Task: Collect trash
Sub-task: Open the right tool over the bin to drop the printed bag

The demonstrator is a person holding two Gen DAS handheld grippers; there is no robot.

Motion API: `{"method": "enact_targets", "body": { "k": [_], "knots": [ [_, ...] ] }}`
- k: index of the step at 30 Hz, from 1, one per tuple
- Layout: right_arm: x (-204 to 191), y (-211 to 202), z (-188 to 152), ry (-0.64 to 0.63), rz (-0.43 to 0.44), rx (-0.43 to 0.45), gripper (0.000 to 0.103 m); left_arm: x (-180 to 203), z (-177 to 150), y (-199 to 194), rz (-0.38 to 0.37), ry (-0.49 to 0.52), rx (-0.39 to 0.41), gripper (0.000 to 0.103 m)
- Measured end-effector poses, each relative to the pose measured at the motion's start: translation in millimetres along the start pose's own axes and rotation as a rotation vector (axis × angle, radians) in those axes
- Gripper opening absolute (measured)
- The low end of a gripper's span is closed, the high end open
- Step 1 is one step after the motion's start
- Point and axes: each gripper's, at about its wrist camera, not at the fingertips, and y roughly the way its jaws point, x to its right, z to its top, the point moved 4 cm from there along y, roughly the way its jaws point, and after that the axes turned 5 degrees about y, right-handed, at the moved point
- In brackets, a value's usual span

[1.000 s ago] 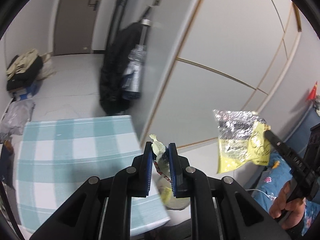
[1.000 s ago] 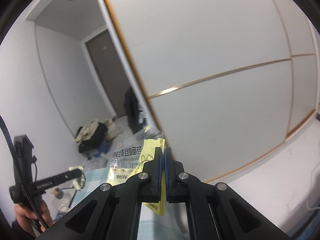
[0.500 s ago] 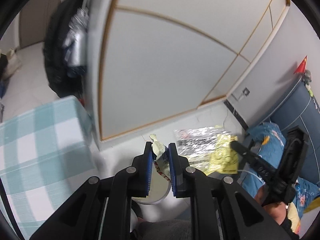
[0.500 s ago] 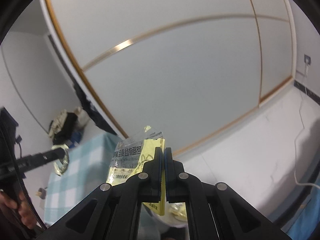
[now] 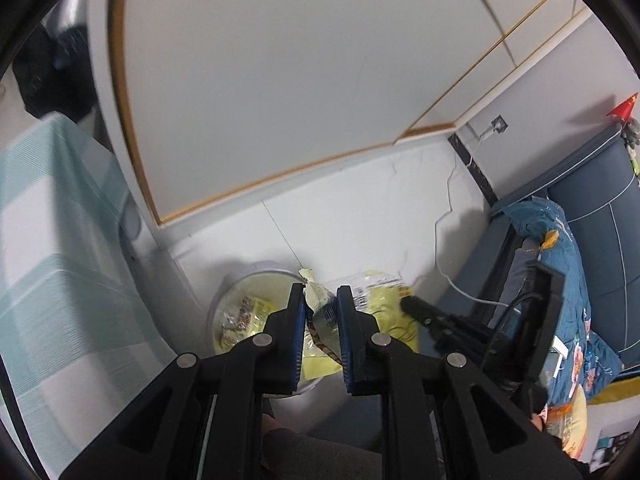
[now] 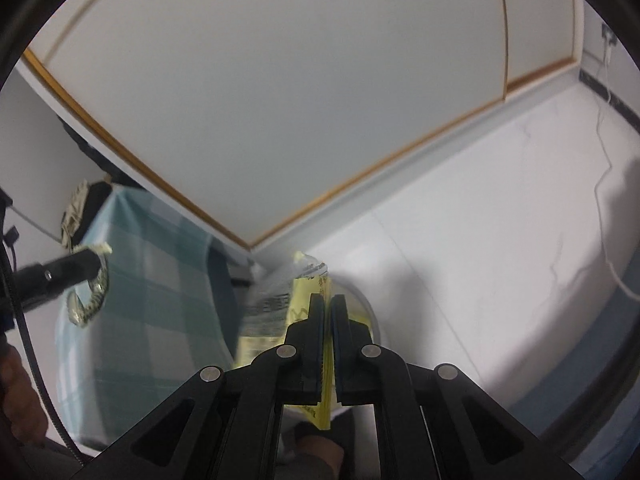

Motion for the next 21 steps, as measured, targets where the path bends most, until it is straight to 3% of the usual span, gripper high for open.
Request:
{"method": "enact_targets", "body": {
  "k": [6, 9, 11, 15, 21],
  "knots": [
    [8.1, 37.0, -13.5, 0.005, 0.004, -0.095, 0.006, -9.1, 0.6, 25.0, -0.017, -0.02, -0.071, 0.011],
    [10.8, 54.3, -20.1, 0.002, -0.003, -0.143, 0.012, -12.0, -0.4, 35.8, -0.018, -0.035, -0.101, 0.011],
    [13.8, 58.7, -21.6, 0.013, -0.008, -0.155, 0.029, -14.8, -3.3, 40.7, -0.023, -0.048, -0.125, 0.011],
    [14.2, 59.3, -24.4, 0.024, -0.009, -0.161, 0.048, -20.1, -6.4, 48.0, -0.016, -0.057, -0.155, 0.011],
    [11.9, 50.7, -24.4, -0.004, -0.032, -0.133, 0.062, -21.1, -9.9, 60.2, -0.017, -0.07, -0.188, 0.011]
  ]
}}
